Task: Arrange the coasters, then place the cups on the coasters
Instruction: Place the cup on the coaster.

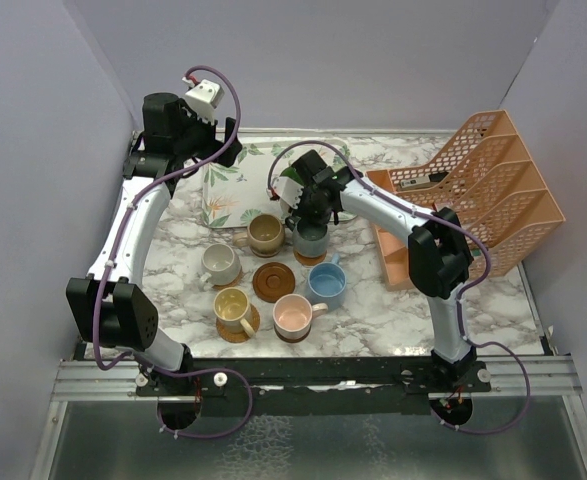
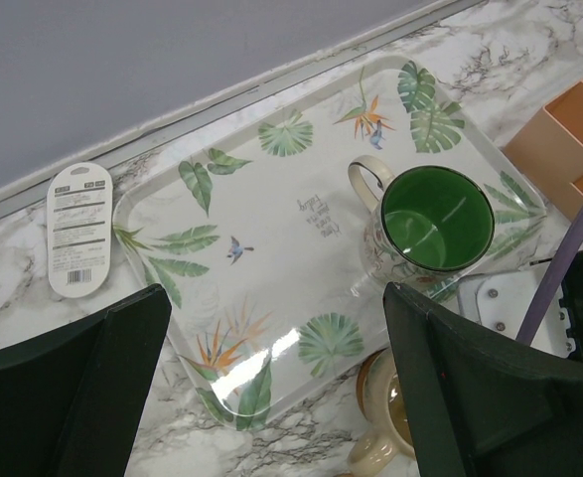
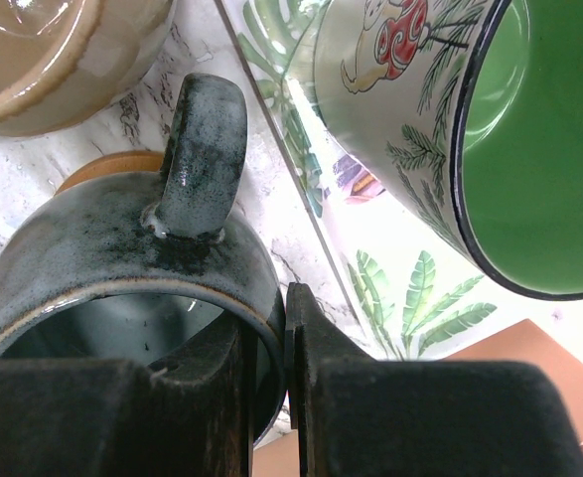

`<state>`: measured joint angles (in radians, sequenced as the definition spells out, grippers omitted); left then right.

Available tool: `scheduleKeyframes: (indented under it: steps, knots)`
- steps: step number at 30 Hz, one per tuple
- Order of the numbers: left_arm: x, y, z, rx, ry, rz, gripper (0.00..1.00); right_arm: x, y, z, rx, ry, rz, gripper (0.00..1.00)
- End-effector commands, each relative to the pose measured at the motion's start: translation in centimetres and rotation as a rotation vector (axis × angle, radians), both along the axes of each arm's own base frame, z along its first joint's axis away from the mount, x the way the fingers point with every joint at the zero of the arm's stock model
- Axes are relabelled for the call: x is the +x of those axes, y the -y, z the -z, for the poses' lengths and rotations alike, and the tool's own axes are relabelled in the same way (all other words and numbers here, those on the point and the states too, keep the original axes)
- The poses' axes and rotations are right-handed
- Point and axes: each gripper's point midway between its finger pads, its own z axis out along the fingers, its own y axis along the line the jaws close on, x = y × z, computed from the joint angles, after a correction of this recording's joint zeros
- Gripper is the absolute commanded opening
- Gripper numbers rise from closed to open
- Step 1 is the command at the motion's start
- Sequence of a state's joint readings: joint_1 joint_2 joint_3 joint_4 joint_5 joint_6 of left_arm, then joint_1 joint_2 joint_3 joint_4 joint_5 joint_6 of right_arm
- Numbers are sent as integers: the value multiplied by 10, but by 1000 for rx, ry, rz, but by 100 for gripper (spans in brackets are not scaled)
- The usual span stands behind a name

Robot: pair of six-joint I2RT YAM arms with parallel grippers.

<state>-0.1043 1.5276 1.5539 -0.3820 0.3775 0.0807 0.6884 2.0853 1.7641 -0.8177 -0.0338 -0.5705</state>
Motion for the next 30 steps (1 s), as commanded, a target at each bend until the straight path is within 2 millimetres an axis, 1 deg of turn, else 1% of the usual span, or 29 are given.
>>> scheduleKeyframes:
  steps: [1,14,22,30]
  knots:
    - [-3,1,-9,-15,32,21,93,4,-7,-3,20,34,35,1]
    - [-3,2,-7,-15,27,25,93,-3,-11,3,32,18,51,1]
    - [-4,2,-6,-17,26,28,93,-2,-10,6,23,23,63,1]
    - [-4,2,-7,-16,27,28,93,-2,-8,8,11,27,63,5]
